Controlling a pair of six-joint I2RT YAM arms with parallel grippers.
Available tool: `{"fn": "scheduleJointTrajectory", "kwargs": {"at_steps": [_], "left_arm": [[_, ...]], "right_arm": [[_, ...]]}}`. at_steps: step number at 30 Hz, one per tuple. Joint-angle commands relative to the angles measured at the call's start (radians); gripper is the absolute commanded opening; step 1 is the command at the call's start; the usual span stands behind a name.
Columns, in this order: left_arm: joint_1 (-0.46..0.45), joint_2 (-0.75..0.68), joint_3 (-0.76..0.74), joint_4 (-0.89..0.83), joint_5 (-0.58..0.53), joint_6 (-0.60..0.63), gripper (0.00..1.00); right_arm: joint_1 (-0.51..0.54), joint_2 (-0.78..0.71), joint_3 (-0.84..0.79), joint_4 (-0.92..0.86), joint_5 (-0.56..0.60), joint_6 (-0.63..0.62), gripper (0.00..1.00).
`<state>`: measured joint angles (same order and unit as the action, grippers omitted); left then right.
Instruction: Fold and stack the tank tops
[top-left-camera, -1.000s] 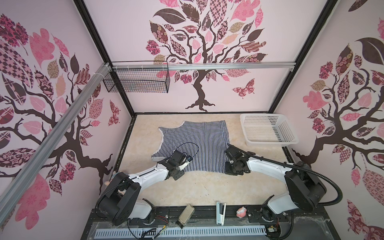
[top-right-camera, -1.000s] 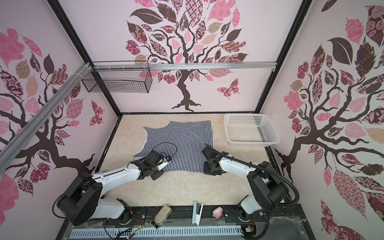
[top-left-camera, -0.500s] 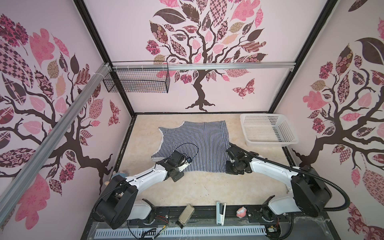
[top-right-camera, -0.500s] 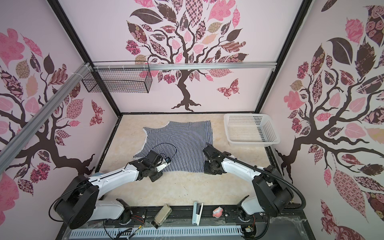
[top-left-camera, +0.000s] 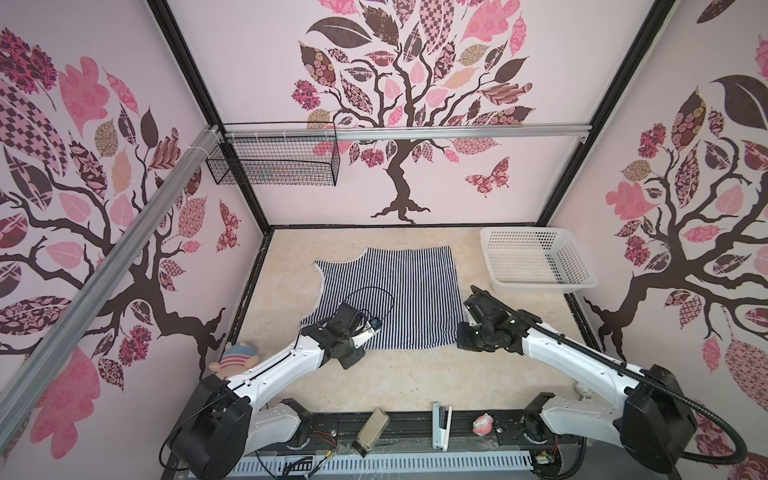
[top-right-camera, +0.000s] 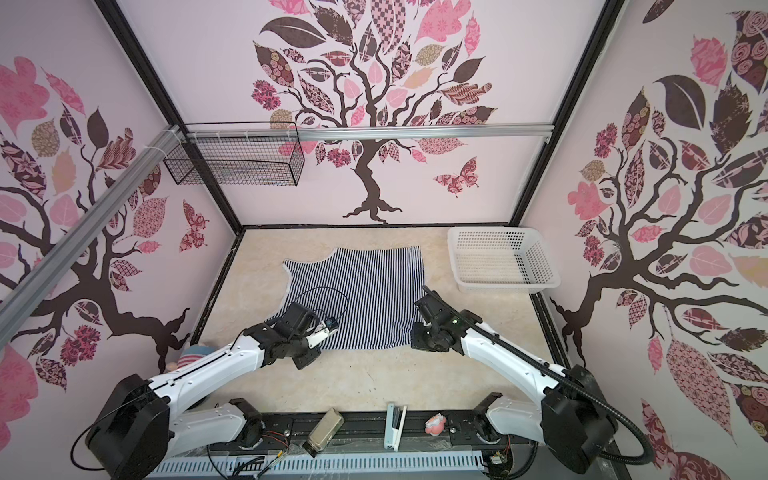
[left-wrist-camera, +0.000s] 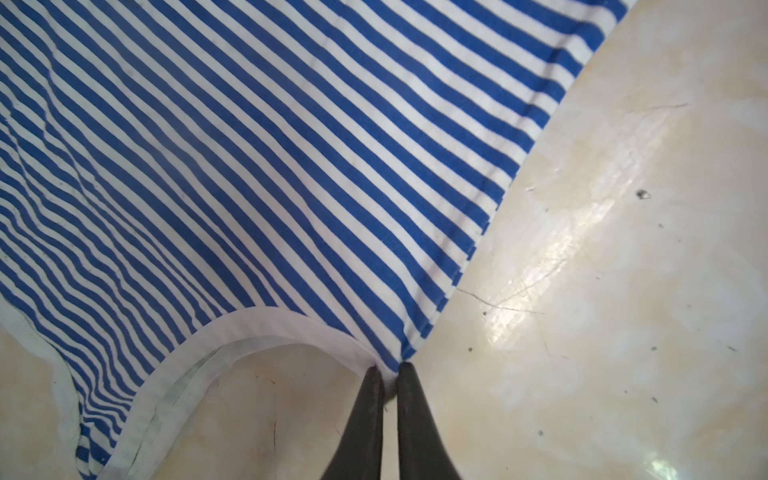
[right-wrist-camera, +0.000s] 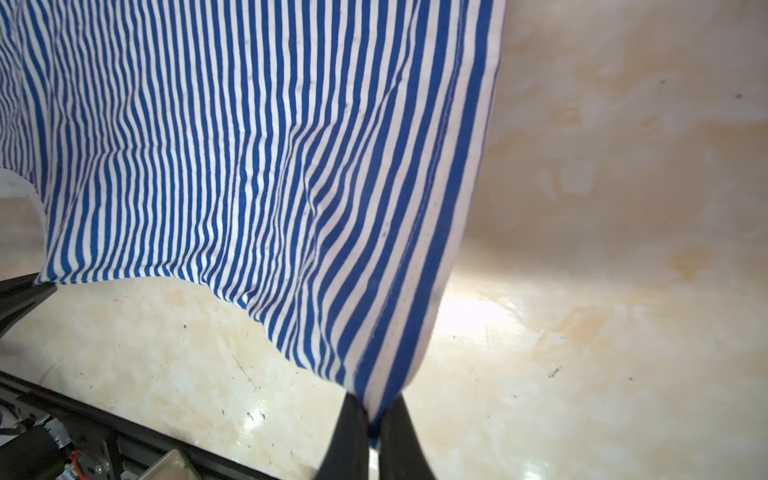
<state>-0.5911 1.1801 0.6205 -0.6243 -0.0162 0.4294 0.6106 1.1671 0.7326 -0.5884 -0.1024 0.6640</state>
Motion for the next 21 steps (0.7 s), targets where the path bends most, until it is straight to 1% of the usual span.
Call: {"fn": "scheduleJointTrajectory", "kwargs": {"at_steps": [1,7,12,17,21], "left_arm": [[-0.004,-0.031,0.017,-0.082,0.052,0.028,0.12],[-0.004,-0.002,0.068,-0.1,0.046,0.05,0.11],[-0.004,0.054,0.106,-0.054,0.01,0.047,0.1],[-0.001,0.124,0.14,-0.009,-0.019,0.054,0.09],[0.014,0.173,0.165,0.026,-0.05,0.064,0.08]], "right_arm": [[0.004,-0.051,0.003,-0.056,-0.026,0.016,0.0],[0.002,-0.036,0.05,-0.065,-0.017,0.015,0.0],[-0.001,0.006,0.084,-0.064,0.047,0.002,0.0],[-0.035,0.054,0.097,-0.041,0.039,-0.01,0.0],[-0.083,0.08,0.102,-0.029,0.017,-0.03,0.0]]}}
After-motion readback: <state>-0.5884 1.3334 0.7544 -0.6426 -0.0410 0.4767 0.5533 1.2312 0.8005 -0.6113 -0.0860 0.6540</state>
